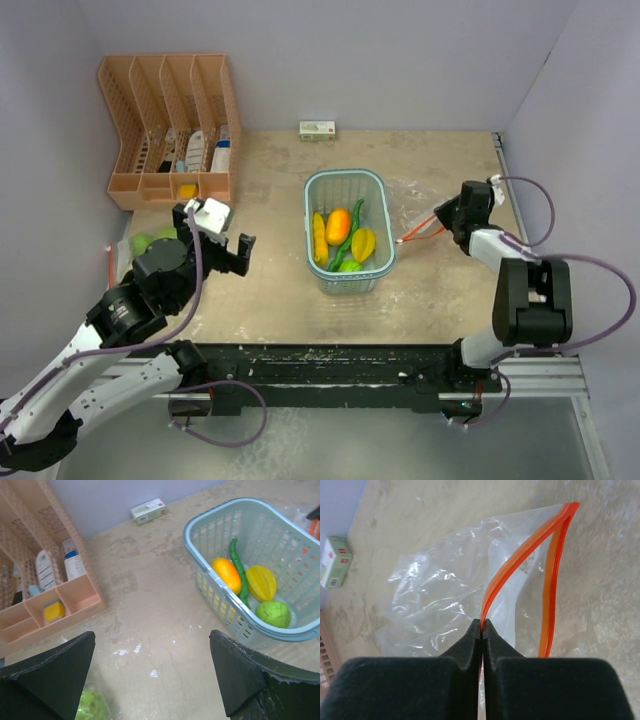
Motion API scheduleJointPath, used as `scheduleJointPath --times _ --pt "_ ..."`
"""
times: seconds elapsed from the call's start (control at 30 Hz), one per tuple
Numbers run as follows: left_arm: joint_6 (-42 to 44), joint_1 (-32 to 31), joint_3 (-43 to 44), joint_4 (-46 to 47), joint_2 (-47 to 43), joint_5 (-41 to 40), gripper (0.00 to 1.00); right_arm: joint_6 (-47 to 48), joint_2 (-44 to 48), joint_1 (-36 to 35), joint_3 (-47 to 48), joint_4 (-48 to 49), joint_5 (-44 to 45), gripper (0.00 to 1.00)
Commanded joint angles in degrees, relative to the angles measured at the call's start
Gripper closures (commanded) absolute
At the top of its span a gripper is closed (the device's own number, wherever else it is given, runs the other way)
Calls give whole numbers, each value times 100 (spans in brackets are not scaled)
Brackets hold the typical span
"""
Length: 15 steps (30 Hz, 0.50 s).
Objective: Place the food in the zip-top bag and seal the zipper
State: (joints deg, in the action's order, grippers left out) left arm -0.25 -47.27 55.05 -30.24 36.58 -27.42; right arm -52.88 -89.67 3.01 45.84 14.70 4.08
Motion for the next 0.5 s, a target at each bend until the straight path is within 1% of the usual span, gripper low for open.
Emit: scheduleJointPath --times 0.0,0.13,0.2,0.3,0.37,0.47 --pt "149 16 467 178 185 1091 1 684 1386 -34 46 -8 543 100" --pt "138 16 784 416 406 1958 1 1294 2851 -53 236 -773 563 100" --pt "104 16 873 648 499 2328 1 1676 3281 -70 580 -1172 325 100" --pt "1 16 1087 957 728 2685 1 2184 3486 -153 1325 -1665 -413 100" --pt "-93 16 1361 995 1012 2784 5 2362 3491 -303 1877 -1932 -925 100" --pt "-313 18 1713 993 1514 2795 9 2462 3510 -822 2373 -2105 -1271 100"
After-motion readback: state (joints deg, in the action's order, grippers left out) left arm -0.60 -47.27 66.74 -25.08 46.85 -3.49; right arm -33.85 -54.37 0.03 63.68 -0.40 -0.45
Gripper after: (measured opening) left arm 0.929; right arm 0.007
